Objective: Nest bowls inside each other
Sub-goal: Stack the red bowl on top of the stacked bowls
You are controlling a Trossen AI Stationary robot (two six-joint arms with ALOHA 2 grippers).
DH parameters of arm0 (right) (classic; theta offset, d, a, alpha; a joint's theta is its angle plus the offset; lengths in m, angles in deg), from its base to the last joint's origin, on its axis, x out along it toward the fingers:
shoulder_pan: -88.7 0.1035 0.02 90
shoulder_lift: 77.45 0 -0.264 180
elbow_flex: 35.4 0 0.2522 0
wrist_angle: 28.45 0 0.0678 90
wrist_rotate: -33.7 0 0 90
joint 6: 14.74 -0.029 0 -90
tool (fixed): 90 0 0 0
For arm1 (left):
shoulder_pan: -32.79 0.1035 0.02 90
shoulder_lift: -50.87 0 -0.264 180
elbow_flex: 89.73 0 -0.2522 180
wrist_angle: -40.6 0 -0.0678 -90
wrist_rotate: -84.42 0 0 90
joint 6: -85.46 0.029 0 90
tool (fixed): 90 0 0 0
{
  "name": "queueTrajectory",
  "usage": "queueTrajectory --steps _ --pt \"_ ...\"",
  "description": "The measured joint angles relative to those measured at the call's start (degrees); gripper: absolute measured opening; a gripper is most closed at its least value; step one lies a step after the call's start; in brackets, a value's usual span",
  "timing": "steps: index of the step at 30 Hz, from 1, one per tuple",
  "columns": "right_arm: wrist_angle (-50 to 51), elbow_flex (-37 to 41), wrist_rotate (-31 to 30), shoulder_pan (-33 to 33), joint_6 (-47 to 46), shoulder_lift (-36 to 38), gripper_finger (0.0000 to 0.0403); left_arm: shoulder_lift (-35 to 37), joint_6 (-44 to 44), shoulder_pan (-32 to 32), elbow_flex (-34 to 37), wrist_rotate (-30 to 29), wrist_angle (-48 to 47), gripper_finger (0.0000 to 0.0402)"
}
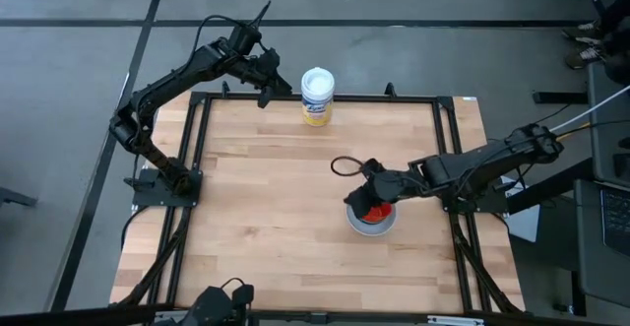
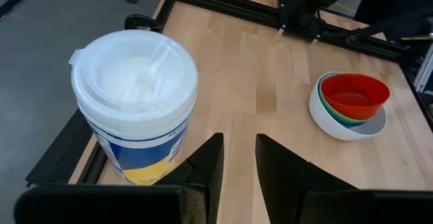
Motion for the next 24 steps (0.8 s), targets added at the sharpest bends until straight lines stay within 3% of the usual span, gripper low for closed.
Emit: queueTrajectory --steps 8,14,17,24 --pt "1.35 -0.02 2.12 4.91 -4.36 -1.85 0.0003 0.0 -0.07 0.0 0.0 -0.01 0.02 0.0082" --pt "7.72 0.1 3.1 6.63 -8.86 -4.64 0.0002 0.02 -0.04 0.0 0.0 -0.02 0.0 0.0082" --pt "7.92 2.86 5.5 6.61 -12.45 -5.42 0.0001 -0.12 -0.42 0.0 0.0 0.0 -0.02 0.0082" --pt "7.8 10.03 4.15 6.61 -22.56 -5.57 0.0001 -0.81 0.07 -0.01 0.0 -0.02 -2.11 0.0082"
